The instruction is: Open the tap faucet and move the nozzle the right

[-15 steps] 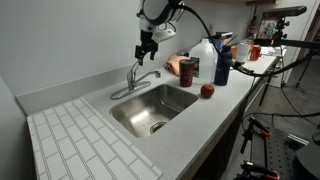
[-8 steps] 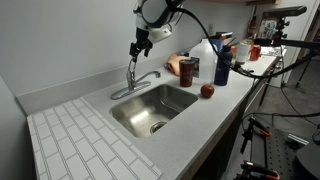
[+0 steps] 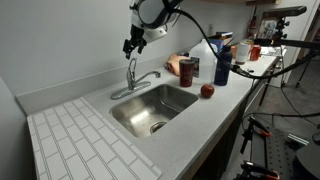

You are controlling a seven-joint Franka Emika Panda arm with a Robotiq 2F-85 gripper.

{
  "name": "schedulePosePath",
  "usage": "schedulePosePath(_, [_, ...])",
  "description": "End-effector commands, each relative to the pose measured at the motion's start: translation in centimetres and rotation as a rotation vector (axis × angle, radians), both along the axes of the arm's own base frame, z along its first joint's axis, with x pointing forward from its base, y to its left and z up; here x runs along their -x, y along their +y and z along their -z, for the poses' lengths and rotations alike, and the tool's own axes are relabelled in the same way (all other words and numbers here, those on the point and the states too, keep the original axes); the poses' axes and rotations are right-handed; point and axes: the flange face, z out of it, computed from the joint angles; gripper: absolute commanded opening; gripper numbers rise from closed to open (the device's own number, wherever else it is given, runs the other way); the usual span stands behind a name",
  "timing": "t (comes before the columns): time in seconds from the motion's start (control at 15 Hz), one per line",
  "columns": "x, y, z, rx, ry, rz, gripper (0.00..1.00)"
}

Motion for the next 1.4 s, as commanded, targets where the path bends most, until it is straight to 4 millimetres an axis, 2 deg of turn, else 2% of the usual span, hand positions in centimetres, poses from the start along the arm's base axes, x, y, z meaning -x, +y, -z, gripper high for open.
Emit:
schedulePosePath(0.0, [-0.2,0.5,-1.3,-0.027,0.020,0.001,1.00])
schedulePosePath(0.4, [3.1,2.2,-2.1,-0.089,0.197,-0.012,1.00])
schedulePosePath(0.6, [4.5,2.5,-1.8,-0.098,0.289,-0.002,1.00])
schedulePosePath(0.93, [6.5,2.5,0.7,-0.100,0.415,-0.002,1.00])
schedulePosePath(1.33, [7.2,2.4,4.5,-0.087,0.487,0.014,1.00])
